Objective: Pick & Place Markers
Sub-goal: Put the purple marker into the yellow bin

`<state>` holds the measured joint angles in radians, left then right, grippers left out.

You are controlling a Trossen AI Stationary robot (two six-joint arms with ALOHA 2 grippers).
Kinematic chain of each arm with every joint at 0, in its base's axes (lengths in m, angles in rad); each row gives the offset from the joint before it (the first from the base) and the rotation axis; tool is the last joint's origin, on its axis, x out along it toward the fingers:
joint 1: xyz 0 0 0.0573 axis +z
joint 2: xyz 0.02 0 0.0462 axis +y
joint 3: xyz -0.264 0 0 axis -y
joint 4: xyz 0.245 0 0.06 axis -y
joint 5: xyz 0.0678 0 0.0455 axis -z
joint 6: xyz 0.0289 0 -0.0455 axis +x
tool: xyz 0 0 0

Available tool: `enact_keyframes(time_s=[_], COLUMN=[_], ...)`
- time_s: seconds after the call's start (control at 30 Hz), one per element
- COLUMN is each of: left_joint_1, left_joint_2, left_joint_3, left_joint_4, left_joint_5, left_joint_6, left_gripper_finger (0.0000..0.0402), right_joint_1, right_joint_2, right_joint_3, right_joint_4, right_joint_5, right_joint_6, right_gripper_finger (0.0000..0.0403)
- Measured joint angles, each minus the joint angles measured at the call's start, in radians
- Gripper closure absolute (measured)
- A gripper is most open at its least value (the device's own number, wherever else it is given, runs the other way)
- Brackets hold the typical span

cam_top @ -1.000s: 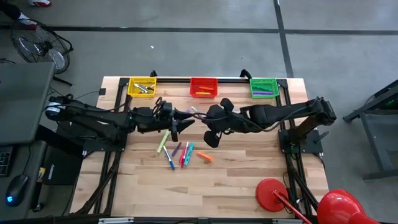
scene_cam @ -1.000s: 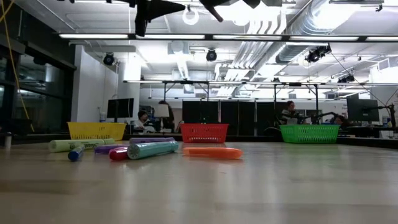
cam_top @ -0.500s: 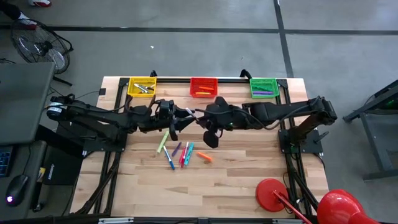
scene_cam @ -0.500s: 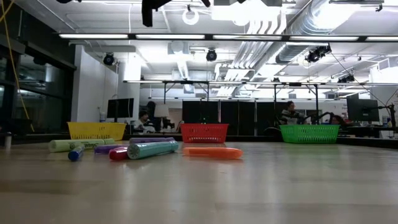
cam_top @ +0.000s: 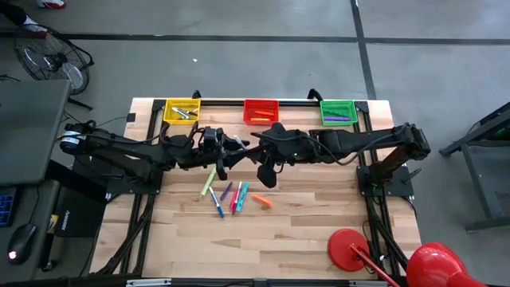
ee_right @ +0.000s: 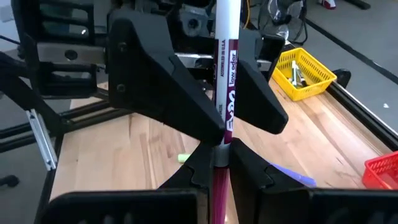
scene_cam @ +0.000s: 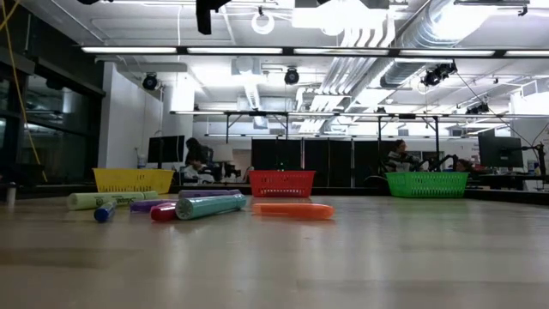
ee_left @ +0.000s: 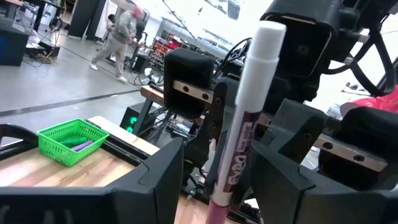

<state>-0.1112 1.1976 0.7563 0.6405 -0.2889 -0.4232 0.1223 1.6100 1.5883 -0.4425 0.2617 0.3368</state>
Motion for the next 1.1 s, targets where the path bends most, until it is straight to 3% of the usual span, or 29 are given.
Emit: enact_keyframes(time_s=[0.23, 0.57, 0.97, 1.1], left_joint_1=[0.000, 0.000, 0.001, 0.000], left_joint_2=[0.000, 0.000, -0.001, -0.001], left_joint_3=[0.000, -0.001, -0.001, -0.001], left_joint_4=[0.009, 0.015, 0.015, 0.015], left_joint_5=[0.021, 0.019, 0.032, 0.037], left_joint_6=[0.000, 0.031, 0.035, 0.034], left_gripper_finger=[0.0243, 0.0373, 0.0373, 0.0373], right_joint_1=[0.000, 0.000, 0.000, 0.000], right_joint_2=[0.012, 0.016, 0.016, 0.016], right_joint_3=[0.000, -0.001, -0.001, -0.001], right_joint_4=[0.002, 0.002, 0.001, 0.001], right_joint_5=[0.008, 0.017, 0.018, 0.018], right_joint_6=[0.019, 0.036, 0.041, 0.040], right_gripper_finger=[0.0380, 0.0380, 0.0379, 0.0332])
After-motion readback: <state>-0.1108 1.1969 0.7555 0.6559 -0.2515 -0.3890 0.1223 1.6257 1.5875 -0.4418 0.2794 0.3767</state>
